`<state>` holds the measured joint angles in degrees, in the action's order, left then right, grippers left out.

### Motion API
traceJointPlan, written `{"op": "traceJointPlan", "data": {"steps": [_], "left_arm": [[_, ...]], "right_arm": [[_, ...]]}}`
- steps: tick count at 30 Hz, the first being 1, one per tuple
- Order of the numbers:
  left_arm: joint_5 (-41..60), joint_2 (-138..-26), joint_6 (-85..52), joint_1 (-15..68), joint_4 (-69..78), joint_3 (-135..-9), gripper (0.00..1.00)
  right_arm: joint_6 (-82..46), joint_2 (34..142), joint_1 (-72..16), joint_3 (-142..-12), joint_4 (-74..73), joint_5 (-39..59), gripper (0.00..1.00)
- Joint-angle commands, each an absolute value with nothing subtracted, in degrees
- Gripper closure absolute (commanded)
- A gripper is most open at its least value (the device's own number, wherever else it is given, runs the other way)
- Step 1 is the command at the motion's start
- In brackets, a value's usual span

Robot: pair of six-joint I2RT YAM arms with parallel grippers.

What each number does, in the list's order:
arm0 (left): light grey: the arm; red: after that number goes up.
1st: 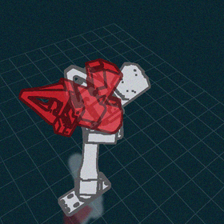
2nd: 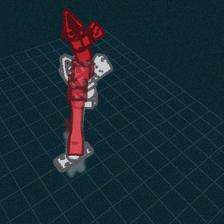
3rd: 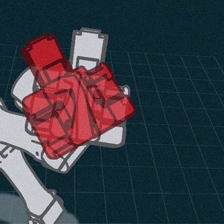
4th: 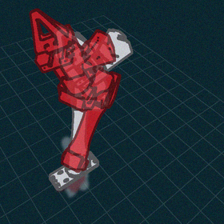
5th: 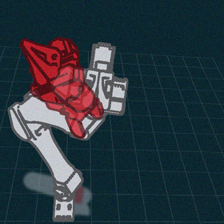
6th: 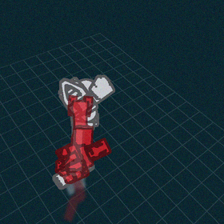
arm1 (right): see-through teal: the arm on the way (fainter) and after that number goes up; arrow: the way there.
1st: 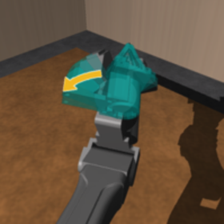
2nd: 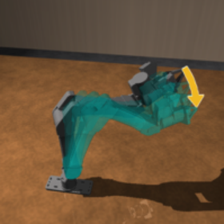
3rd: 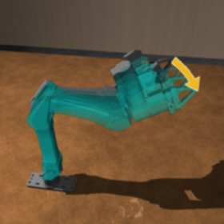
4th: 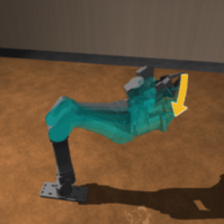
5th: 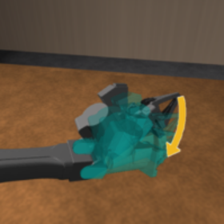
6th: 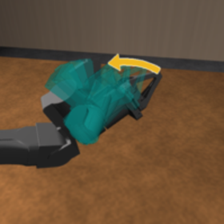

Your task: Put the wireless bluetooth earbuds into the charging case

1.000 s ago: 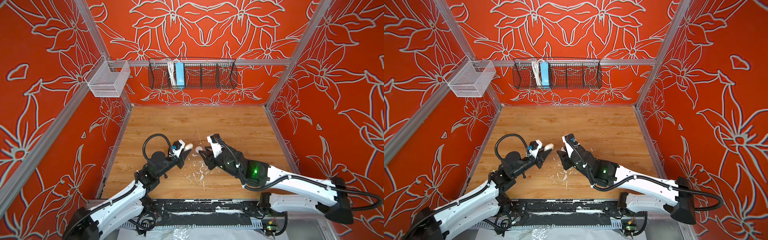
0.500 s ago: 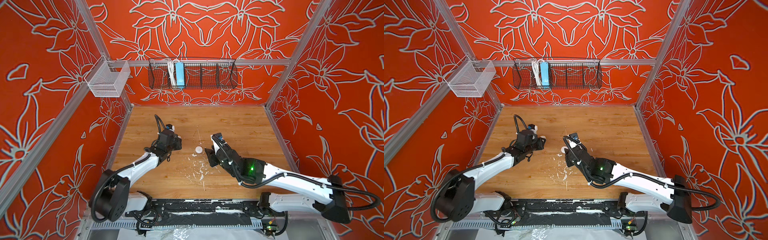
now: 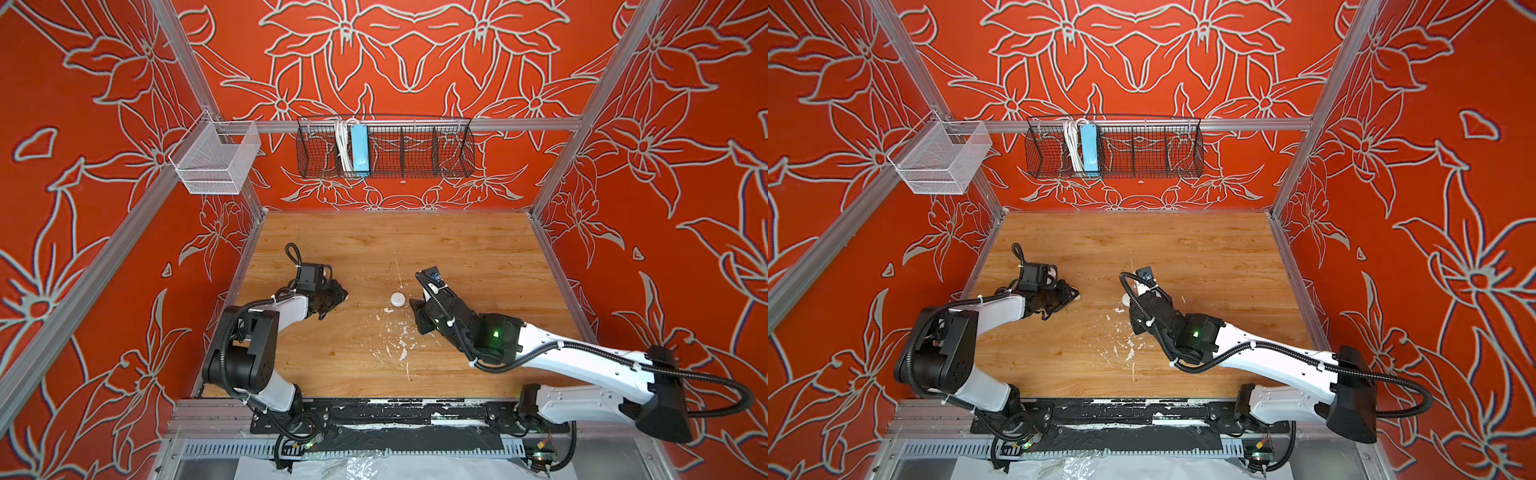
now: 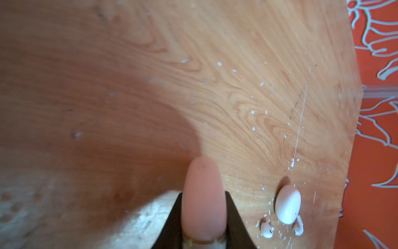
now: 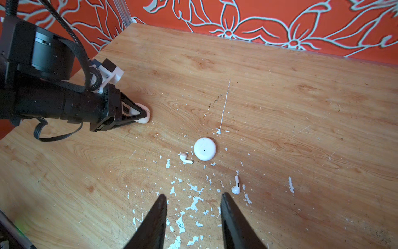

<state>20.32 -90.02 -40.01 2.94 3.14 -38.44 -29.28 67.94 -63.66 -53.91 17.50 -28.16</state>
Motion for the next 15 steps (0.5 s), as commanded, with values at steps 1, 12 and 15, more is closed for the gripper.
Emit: {"op": "traceJointPlan", "data": {"steps": [1,12,15], "left_arm": [[22.02,-92.00,-43.04,1.21,2.60,-37.71,1.00],[16.20,-86.92,-42.05,0.88,-2.61,-37.67,0.26],[14.40,-84.06,-40.59,0.88,-4.96,-38.35,0.20]], "right_arm": [[-30.84,68.15,-63.20,-56.07,18.81,-29.44,0.57],[-31.00,68.23,-62.76,-55.90,18.86,-28.83,0.57],[-31.17,68.38,-62.67,-55.90,18.97,-28.65,0.57]]}}
